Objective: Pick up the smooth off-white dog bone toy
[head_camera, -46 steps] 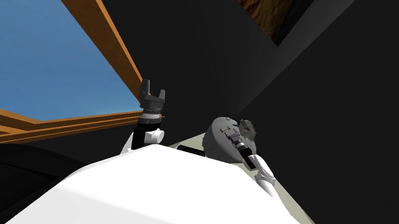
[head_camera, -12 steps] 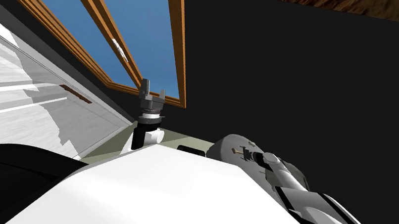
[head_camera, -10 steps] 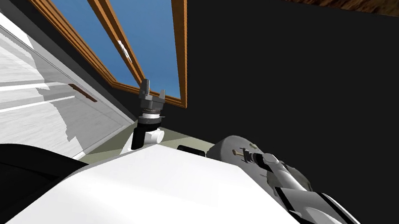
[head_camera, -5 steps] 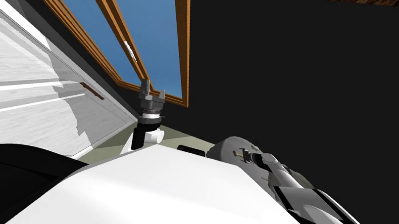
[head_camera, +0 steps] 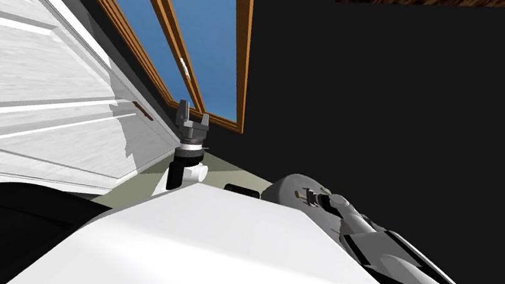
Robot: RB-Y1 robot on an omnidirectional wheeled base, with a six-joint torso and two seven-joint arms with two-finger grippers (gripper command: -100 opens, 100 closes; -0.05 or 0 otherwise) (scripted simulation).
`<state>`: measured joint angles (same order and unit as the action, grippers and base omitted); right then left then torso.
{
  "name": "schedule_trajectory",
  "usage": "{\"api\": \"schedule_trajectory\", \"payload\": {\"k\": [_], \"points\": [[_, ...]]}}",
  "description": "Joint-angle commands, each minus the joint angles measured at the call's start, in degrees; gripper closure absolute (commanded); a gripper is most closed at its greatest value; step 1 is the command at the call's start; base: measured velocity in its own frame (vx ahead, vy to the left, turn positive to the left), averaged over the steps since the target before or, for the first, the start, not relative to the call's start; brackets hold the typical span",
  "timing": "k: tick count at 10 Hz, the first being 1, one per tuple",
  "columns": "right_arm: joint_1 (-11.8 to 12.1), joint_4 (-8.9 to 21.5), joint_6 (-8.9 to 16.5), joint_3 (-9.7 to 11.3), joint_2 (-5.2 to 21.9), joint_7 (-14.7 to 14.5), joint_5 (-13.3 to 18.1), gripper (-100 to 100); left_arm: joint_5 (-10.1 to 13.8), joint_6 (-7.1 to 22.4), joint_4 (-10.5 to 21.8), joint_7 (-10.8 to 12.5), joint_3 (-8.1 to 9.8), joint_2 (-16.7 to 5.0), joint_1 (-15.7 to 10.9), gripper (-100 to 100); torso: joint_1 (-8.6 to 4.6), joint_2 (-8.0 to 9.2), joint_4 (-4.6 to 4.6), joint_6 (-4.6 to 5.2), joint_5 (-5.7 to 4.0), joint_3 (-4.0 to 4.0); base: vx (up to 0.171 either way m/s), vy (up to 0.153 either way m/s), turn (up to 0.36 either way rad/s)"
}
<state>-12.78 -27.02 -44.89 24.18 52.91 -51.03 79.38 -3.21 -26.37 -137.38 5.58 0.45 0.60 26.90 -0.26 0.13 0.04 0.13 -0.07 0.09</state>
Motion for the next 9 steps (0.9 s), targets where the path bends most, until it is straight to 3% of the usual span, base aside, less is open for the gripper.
{"api": "schedule_trajectory", "payload": {"k": [1,2,9], "points": [[-0.41,0.46,0.75,2.86,0.12,0.63,-2.86,-100,0.00,0.00,0.00,0.00,0.00,0.00,0.00,0,0.00,0.00,0.00,0.00,0.00,0.00,-0.089,-0.038,0.119],[-0.41,0.46,0.75,3.39,0.12,0.63,-3.20,-100,0.00,0.00,0.00,0.00,0.00,0.00,0.01,0,0.04,-0.01,-0.01,0.06,0.00,-0.01,-0.044,-0.008,-0.020],[-3.81,5.09,6.08,16.05,0.53,4.42,-15.56,-100,0.00,0.00,0.00,0.00,0.01,0.00,0.01,0,-0.01,-0.02,0.00,0.08,-0.01,-0.01,-0.092,-0.034,0.185]]}}
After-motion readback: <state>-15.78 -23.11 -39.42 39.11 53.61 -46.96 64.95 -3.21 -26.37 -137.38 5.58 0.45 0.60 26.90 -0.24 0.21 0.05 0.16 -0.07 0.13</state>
